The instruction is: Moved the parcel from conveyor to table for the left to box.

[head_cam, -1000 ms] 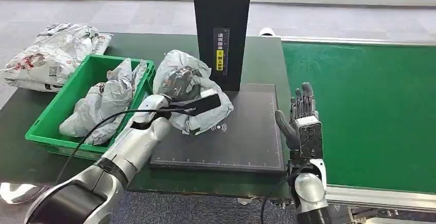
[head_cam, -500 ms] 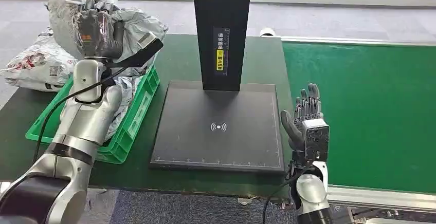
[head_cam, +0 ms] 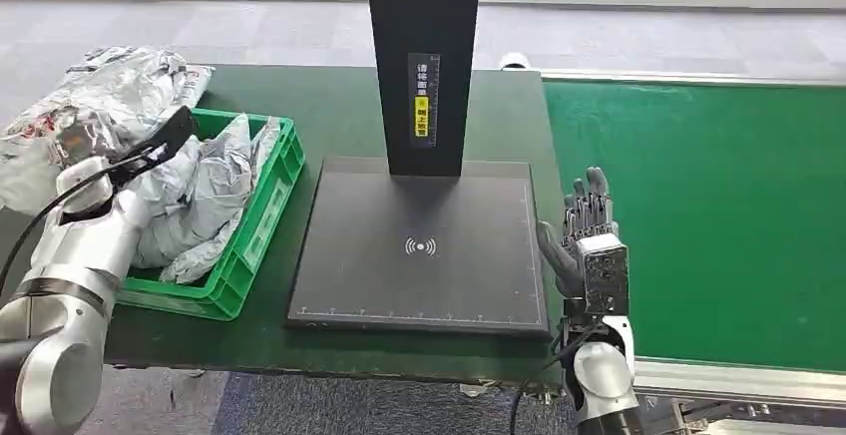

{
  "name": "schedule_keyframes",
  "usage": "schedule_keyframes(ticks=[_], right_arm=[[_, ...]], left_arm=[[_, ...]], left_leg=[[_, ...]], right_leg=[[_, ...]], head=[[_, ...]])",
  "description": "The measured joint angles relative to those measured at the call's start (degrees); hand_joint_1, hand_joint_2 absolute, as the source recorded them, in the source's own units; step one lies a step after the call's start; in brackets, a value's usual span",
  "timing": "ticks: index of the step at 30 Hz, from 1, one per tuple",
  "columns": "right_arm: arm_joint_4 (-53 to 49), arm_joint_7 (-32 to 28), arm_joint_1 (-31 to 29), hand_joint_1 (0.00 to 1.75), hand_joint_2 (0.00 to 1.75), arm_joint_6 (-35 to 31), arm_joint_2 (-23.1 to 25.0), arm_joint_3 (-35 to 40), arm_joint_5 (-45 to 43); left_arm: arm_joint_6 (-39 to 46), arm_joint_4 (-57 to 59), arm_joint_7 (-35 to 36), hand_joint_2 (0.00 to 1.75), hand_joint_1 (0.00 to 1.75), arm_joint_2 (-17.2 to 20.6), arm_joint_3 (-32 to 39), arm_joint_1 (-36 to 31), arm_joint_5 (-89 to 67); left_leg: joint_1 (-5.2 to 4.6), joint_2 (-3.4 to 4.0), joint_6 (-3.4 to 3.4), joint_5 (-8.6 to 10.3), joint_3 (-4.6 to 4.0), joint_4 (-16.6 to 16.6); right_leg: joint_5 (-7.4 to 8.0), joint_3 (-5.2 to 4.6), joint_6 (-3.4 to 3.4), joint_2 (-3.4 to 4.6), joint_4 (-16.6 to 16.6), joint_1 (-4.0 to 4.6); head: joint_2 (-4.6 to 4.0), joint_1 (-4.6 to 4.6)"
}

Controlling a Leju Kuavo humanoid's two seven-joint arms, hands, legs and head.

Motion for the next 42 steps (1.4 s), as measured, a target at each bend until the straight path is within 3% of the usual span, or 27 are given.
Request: schedule_keyframes(ticks=[1,2,6,21,31,36,39,42], right_arm=[[0.2,0.2,-0.2,0.0,1.75,0.5,0.0,0.0,0.1],[0.3,0.2,-0.5,0.0,1.75,0.8,0.0,0.0,0.2],[0.6,0.2,-0.7,0.0,1.75,1.3,-0.2,0.0,0.4],[0.6,0.3,-0.7,0.0,1.75,1.4,-0.8,0.0,0.2],[-3.1,1.5,3.3,0.0,1.75,0.2,-0.9,0.0,0.6],[-6.2,1.7,6.0,0.0,1.75,-0.8,-0.9,0.0,1.0],[-6.7,0.7,6.4,0.0,1.75,-1.6,-0.9,0.0,0.1],[-7.0,0.0,6.4,0.0,1.75,-2.5,-0.9,0.0,-0.7]], left_arm=[[-4.4,1.1,0.2,1.75,0.3,0.0,0.8,0.0,0.1],[-8.9,2.2,-0.4,1.75,0.0,0.0,1.5,0.0,0.8],[-17.1,4.5,-7.2,1.75,0.0,-0.6,5.7,0.0,6.5],[-17.4,6.9,-9.6,1.75,0.0,-2.0,11.0,-0.8,8.4],[0.6,5.4,-24.9,1.75,0.0,-5.6,15.8,-2.3,21.2],[17.9,1.8,-40.9,1.75,0.0,-8.0,18.1,-3.1,34.3],[23.1,-2.1,-52.6,1.75,0.0,-9.5,18.9,-2.6,46.2],[26.2,-5.3,-56.6,1.75,0.0,-10.8,18.9,-1.7,53.2]], left_leg=[[0.0,-0.04,0.0,0.0,-0.02,0.0],[0.0,-0.05,0.0,0.0,-0.03,0.0],[-0.06,-0.06,0.01,0.0,-0.02,0.0],[-0.07,-0.12,0.0,0.01,0.0,0.0],[-0.07,-0.27,0.02,0.02,-0.1,0.1],[-0.08,-0.05,0.02,-0.02,-0.09,0.1],[-0.07,-0.13,0.02,-0.01,-0.12,0.1],[-0.07,-0.12,0.01,-0.01,-0.11,0.1]], right_leg=[[0.0,0.0,0.0,-0.03,0.0,0.0],[0.0,0.0,0.0,-0.04,0.0,0.0],[0.01,0.01,0.01,-0.05,0.0,-0.05],[0.01,0.02,0.01,-0.11,0.0,-0.05],[0.01,0.02,0.01,-0.26,0.0,-0.05],[0.05,-0.07,0.06,-0.06,0.0,-0.06],[0.04,-0.06,0.06,-0.13,0.0,-0.02],[0.04,-0.05,0.05,-0.13,0.0,-0.02]], head=[[0.0,0.0],[0.0,0.0],[0.0,0.0],[0.0,0.0],[0.0,0.0],[0.0,0.0],[0.0,0.0],[0.0,0.0]])
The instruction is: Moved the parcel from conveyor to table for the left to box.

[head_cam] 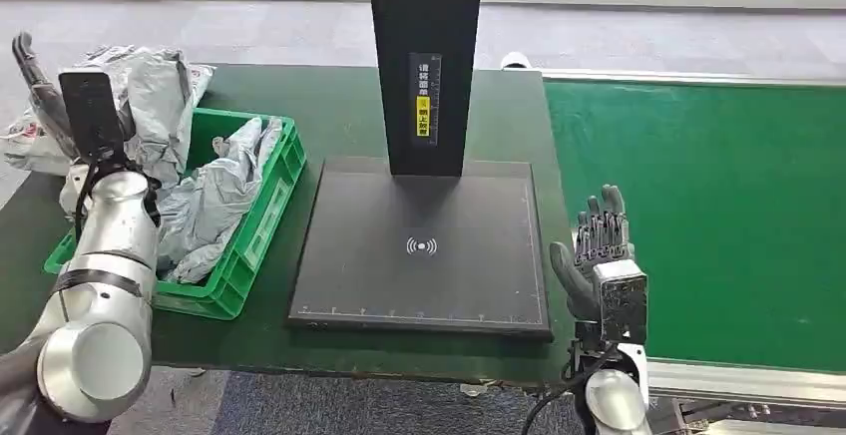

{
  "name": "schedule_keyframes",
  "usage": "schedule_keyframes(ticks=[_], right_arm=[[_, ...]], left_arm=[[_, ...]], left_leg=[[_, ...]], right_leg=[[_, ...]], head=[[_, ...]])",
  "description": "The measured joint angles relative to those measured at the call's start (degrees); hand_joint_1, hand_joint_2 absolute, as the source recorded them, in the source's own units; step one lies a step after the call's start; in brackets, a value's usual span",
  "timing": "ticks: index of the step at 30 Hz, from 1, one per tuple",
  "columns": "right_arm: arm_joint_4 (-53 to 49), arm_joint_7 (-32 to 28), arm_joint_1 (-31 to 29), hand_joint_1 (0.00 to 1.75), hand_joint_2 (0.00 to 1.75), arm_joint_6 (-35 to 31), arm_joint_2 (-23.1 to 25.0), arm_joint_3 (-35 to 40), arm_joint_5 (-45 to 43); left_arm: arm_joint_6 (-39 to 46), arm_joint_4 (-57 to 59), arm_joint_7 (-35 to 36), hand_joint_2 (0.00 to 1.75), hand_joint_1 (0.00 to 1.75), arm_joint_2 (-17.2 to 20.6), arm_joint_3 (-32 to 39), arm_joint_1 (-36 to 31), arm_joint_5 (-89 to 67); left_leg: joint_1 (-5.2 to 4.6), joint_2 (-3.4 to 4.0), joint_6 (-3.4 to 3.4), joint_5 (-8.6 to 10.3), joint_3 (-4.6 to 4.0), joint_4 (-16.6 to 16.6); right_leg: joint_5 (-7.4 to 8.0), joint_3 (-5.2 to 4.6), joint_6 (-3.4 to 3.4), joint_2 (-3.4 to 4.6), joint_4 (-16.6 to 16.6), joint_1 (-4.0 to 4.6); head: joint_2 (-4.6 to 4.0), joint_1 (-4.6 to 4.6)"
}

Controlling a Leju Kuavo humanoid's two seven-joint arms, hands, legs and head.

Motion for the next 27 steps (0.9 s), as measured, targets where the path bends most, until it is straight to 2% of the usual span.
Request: schedule_keyframes(ticks=[6,7,10,13,14,17,21,27], right_arm=[[-0.1,-0.2,0.0,0.0,1.75,-0.4,0.0,0.0,-0.1],[-0.1,-0.2,0.0,0.0,0.0,-0.5,0.0,0.0,-0.1],[-0.1,-0.9,-0.2,0.0,0.0,-1.4,0.0,0.0,-0.3],[0.0,-2.1,-1.0,0.0,0.0,-3.2,0.0,0.0,0.1],[0.0,-2.3,-1.4,0.0,1.75,-3.9,0.0,0.0,0.7],[0.4,-2.2,-2.8,0.0,1.75,-4.3,0.1,0.0,1.9],[0.6,0.3,-3.8,0.0,1.75,-4.3,0.2,0.2,4.4],[0.6,1.2,-4.3,0.0,1.75,-4.2,0.2,0.3,5.4]], left_arm=[[1.6,-2.8,-2.6,1.75,0.0,-1.4,-1.4,1.1,5.8],[1.7,-3.1,-2.9,1.75,0.0,-1.5,-1.6,1.1,6.6],[0.5,-4.8,-3.9,1.75,0.0,-2.4,-3.1,1.9,10.5],[-6.0,-7.3,-4.1,1.75,0.0,-4.1,-6.4,3.9,14.3],[-9.0,-8.5,-3.8,1.75,0.0,-5.6,-8.9,4.7,15.0],[-10.1,-10.7,0.8,1.75,0.0,-8.9,-16.1,6.8,12.8],[-10.3,-7.6,13.7,1.75,0.0,-11.1,-25.3,5.9,6.0],[-10.9,-3.1,15.7,1.75,0.0,-11.5,-32.1,4.4,3.3]], left_leg=[[0.01,0.0,0.0,0.02,-0.01,0.0],[0.01,0.01,0.0,0.02,0.0,0.0],[0.0,0.0,0.0,0.02,0.0,0.0],[-0.01,-0.1,0.01,0.02,-0.02,0.0],[-0.01,-0.21,0.04,0.04,-0.03,0.0],[-0.01,-0.41,0.07,0.04,-0.09,0.0],[-0.05,-0.33,0.13,0.01,-0.11,0.1],[-0.05,-0.17,0.12,0.01,-0.08,0.0]], right_leg=[[0.01,0.01,0.0,0.0,0.0,-0.01],[0.01,0.01,0.0,0.01,0.0,-0.01],[0.01,0.0,0.01,0.0,0.0,-0.03],[0.01,0.02,0.02,-0.06,0.0,-0.03],[0.01,0.06,0.02,-0.17,-0.1,-0.03],[0.0,0.14,0.04,-0.34,-0.1,-0.04],[0.06,0.13,0.11,-0.29,-0.1,-0.07],[0.09,0.05,0.14,-0.16,-0.1,-0.03]], head=[[0.0,0.0],[0.0,0.0],[0.0,0.0],[0.0,0.0],[0.0,0.0],[0.0,0.0],[0.0,0.02],[0.0,0.0]])
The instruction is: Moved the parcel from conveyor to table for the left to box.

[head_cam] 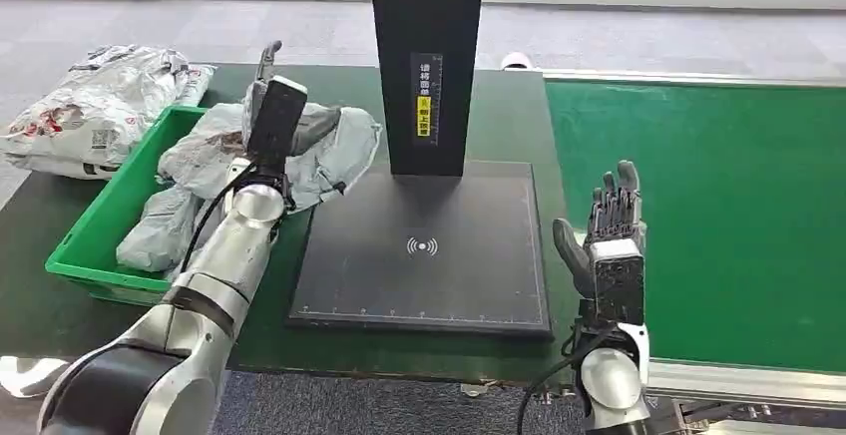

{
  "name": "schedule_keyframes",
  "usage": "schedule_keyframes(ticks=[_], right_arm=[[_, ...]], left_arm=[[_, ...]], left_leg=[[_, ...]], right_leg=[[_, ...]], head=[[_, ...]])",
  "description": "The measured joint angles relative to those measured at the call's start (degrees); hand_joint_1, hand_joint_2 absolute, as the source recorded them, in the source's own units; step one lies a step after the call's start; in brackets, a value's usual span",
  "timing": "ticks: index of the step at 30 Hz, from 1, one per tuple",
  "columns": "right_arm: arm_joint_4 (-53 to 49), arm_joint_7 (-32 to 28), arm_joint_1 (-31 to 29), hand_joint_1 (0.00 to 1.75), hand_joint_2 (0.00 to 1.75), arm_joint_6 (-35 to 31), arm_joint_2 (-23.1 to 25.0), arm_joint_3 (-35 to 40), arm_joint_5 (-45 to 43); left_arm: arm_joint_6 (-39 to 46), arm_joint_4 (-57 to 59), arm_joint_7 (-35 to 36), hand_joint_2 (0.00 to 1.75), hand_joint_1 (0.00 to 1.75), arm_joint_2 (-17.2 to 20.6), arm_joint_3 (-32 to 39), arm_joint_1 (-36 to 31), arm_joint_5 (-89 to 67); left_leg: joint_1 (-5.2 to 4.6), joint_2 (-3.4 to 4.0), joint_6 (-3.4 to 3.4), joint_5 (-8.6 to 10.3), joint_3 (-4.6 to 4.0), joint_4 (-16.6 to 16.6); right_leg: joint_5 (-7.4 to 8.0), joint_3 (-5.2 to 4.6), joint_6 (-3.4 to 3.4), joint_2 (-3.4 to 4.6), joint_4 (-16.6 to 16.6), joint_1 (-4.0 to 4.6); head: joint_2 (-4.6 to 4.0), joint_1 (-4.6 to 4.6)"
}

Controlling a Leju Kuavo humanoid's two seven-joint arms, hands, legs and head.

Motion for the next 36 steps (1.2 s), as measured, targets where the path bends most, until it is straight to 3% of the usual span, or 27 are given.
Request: schedule_keyframes(ticks=[4,7,17,28,31,32,33,36], right_arm=[[0.0,0.2,-0.1,0.0,1.75,0.1,0.0,0.0,-0.3],[0.0,0.5,-0.1,0.0,1.75,1.1,0.0,0.0,-1.0],[-0.1,2.1,-0.1,0.0,1.75,6.3,0.0,0.0,0.1],[-0.7,2.2,0.3,0.0,1.75,8.2,0.0,0.0,0.7],[-0.7,2.2,0.2,0.0,1.75,9.2,0.0,0.0,0.5],[-0.7,2.0,0.1,0.0,1.75,9.6,0.0,-0.1,0.5],[-0.7,1.8,0.1,0.0,1.75,9.8,0.0,-0.1,0.4],[-0.4,0.6,-0.1,0.0,1.75,10.4,0.0,-0.1,0.1]], left_arm=[[1.4,1.9,2.9,1.75,0.0,0.1,-1.6,-0.8,-2.5],[0.8,4.2,9.5,1.75,0.0,0.5,-2.6,-2.2,-7.4],[-15.1,13.4,32.3,1.75,0.0,4.6,-11.0,-4.3,-29.6],[-20.4,16.3,34.9,1.75,0.0,7.1,-15.2,-4.3,-34.8],[-27.7,16.8,36.2,1.75,0.0,7.8,-18.0,-4.8,-42.7],[-31.2,16.9,35.9,1.75,0.38,7.9,-19.7,-5.2,-45.7],[-34.7,17.2,34.7,1.75,1.75,8.1,-21.6,-5.5,-48.1],[-41.2,17.5,30.4,1.75,1.75,8.7,-25.8,-6.0,-51.2]], left_leg=[[0.04,-0.01,-0.01,0.01,-0.01,0.0],[0.06,0.0,-0.01,0.01,-0.02,0.0],[0.05,0.05,-0.01,0.01,-0.01,0.0],[0.06,0.06,-0.01,0.0,0.0,0.0],[0.05,0.14,-0.01,0.0,0.03,0.0],[0.05,0.14,-0.01,0.0,0.03,0.0],[0.05,0.14,-0.01,0.0,0.03,0.0],[0.05,0.16,-0.02,0.0,0.1,0.0]], right_leg=[[-0.05,0.0,-0.05,0.0,0.0,0.03],[-0.04,0.0,-0.06,0.01,0.0,0.02],[-0.04,0.0,-0.05,0.04,0.0,0.01],[-0.04,-0.02,-0.06,0.06,0.0,0.01],[-0.04,-0.02,-0.06,0.11,0.0,0.01],[-0.04,-0.02,-0.06,0.11,0.0,0.01],[-0.04,-0.01,-0.06,0.11,0.0,0.01],[-0.04,0.03,-0.06,0.13,0.1,0.01]], head=[[0.0,0.0],[0.0,0.0],[0.0,0.0],[0.0,0.0],[0.0,0.0],[0.0,0.0],[0.0,0.0],[0.0,0.0]])
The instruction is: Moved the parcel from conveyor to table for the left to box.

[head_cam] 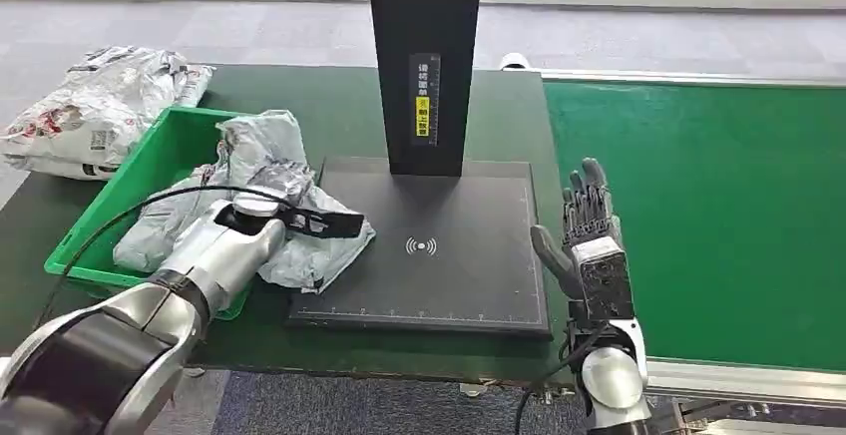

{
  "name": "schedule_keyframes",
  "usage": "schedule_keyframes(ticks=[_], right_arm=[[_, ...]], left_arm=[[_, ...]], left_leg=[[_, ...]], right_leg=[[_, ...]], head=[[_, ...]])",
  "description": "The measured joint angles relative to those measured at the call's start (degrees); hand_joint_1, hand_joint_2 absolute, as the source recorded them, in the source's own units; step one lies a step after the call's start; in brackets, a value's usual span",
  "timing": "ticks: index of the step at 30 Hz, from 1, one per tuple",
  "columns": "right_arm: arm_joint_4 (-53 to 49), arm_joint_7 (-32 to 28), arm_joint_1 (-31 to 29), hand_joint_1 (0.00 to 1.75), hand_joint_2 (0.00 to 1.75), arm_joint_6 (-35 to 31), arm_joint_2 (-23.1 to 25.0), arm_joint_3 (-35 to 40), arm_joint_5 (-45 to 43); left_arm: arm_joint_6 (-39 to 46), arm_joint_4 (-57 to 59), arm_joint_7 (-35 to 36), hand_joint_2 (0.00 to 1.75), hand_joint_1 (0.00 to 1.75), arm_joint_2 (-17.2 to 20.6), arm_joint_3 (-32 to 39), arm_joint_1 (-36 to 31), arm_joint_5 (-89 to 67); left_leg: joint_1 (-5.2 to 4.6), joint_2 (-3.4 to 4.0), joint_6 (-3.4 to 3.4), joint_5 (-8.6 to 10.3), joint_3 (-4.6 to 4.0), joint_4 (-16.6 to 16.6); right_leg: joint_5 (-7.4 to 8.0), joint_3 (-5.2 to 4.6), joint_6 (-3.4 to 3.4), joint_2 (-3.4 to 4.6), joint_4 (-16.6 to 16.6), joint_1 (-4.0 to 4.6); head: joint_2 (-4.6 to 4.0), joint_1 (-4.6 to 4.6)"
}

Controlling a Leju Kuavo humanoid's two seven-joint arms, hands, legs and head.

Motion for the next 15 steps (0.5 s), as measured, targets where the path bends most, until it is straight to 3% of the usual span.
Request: schedule_keyframes(ticks=[7,15], right_arm=[[0.3,-2.1,1.3,0.0,1.75,0.1,-0.5,-0.1,-2.2],[0.3,-2.4,1.3,0.0,1.75,0.5,-1.1,-0.2,-2.6]], left_arm=[[4.8,0.2,-6.1,1.75,1.75,1.6,-4.6,0.0,-1.8],[5.8,0.2,-7.2,1.75,1.75,1.8,-5.8,0.0,-2.3]], left_leg=[[0.01,0.02,-0.01,0.01,0.01,0.0],[0.0,0.01,0.0,0.0,-0.02,0.0]], right_leg=[[0.0,-0.03,-0.01,0.02,0.0,0.01],[0.0,-0.03,0.0,0.01,0.0,0.0]], head=[[0.0,0.0],[0.0,0.0]])
